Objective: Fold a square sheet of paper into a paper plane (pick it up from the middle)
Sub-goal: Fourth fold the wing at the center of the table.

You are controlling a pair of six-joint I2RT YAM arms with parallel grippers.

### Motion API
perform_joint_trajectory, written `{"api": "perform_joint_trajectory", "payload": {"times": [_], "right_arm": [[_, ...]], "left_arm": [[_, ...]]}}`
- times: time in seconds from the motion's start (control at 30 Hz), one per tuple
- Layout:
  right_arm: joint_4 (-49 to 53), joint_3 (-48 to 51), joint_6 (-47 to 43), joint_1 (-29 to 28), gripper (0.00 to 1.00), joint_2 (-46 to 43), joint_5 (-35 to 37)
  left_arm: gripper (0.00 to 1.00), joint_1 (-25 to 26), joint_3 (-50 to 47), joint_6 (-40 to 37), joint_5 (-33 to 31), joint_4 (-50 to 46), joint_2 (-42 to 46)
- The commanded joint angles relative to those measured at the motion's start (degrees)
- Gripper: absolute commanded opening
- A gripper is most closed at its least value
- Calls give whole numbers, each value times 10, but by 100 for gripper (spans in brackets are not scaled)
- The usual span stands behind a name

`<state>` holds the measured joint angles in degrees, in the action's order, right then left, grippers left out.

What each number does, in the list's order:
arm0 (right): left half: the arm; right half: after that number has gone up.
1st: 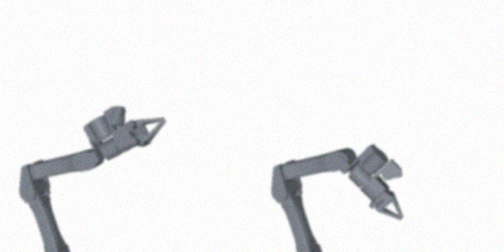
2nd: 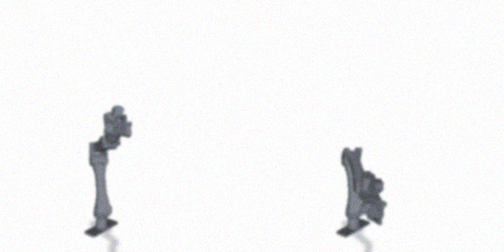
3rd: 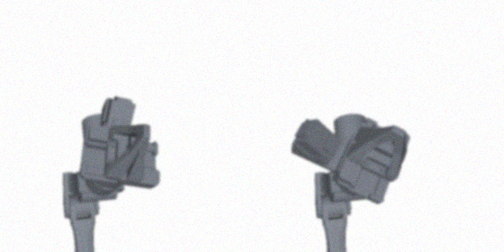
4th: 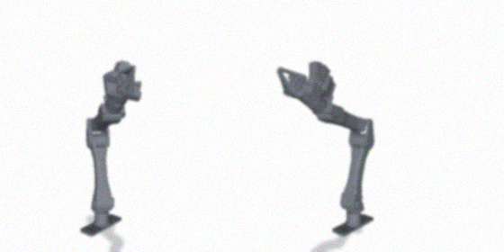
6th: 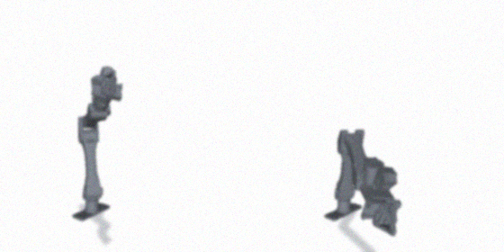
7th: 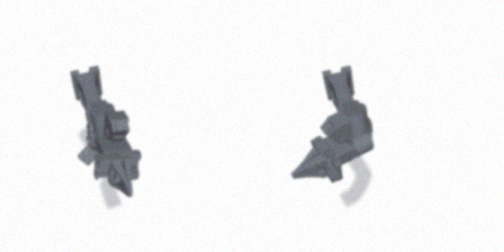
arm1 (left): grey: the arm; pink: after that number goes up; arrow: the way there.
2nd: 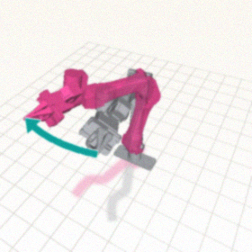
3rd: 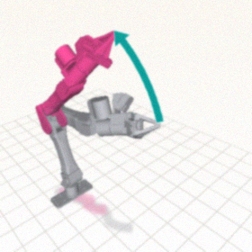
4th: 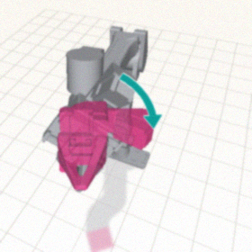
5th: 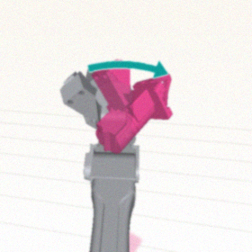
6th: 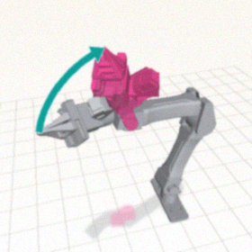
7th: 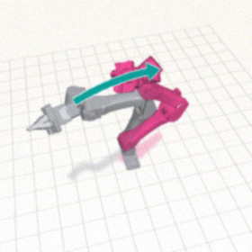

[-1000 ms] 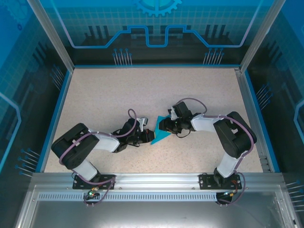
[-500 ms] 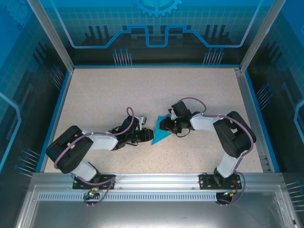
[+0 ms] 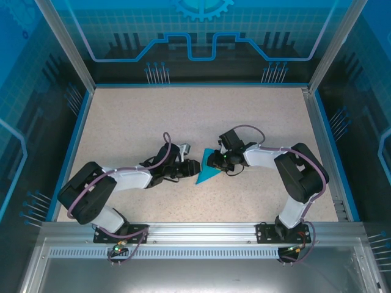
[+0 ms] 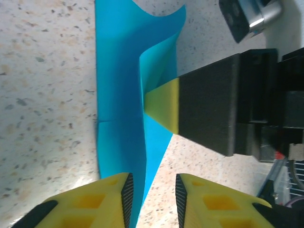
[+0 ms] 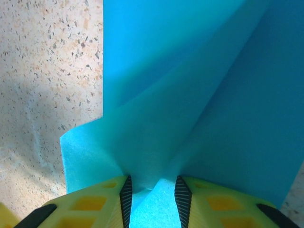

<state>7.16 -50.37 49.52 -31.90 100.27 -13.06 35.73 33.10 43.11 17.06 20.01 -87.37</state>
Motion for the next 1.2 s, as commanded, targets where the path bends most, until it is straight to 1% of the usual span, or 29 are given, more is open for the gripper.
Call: {"api": "perform_joint_trajectory", "payload": {"times": [0.0,0.13,0.27,0.5,0.67,1.17], "right_arm": [[72,3,16,-6,34,21,42],[76,4,19,-6,35,22,43],[80,3,19,-6,36,22,42],[83,3,22,-6,37,24,41],[91,3,22,-7,36,28,45],[106,3,29,-6,35,41,57]], "left_arm": [[28,-5,29,2,40,0,-19],[25,-5,45,1,89,8,-41],[23,-5,48,4,108,21,-54],[15,-5,70,-2,95,-19,-84],[13,-5,80,-9,72,-52,-95],[7,-5,91,-16,39,-84,-119]]}}
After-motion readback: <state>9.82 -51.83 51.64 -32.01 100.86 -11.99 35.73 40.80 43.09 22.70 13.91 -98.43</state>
